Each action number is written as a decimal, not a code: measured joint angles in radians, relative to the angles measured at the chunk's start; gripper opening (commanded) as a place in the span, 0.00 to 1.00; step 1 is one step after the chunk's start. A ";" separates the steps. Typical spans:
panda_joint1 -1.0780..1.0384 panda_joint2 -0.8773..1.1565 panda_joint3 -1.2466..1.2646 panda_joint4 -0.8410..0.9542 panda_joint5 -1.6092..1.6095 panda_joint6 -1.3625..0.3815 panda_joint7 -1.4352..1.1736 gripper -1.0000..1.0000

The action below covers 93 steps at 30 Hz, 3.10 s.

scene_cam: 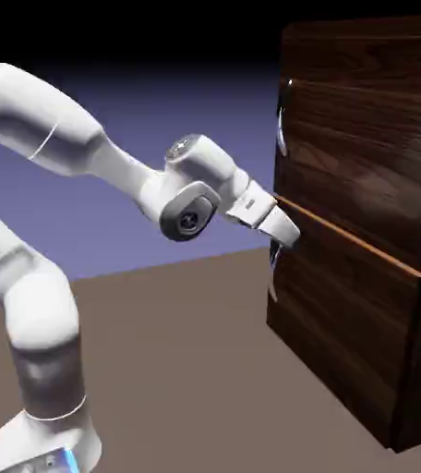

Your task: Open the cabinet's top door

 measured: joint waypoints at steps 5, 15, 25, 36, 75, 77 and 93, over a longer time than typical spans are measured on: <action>-0.111 -0.078 0.118 0.056 0.217 -0.018 -0.096 0.50; -0.334 -0.235 0.355 0.169 0.652 -0.055 -0.289 0.50; -0.556 -0.392 0.592 0.282 1.087 -0.092 -0.482 0.50; -0.801 -0.565 0.852 0.407 1.566 -0.132 -0.694 0.50; -0.594 -0.863 0.507 -0.036 1.903 -0.837 -1.254 0.00; -0.572 -0.876 0.435 -0.068 1.845 -0.888 -1.266 0.00; -0.529 -0.835 -0.145 -0.127 1.350 -1.262 -1.361 0.00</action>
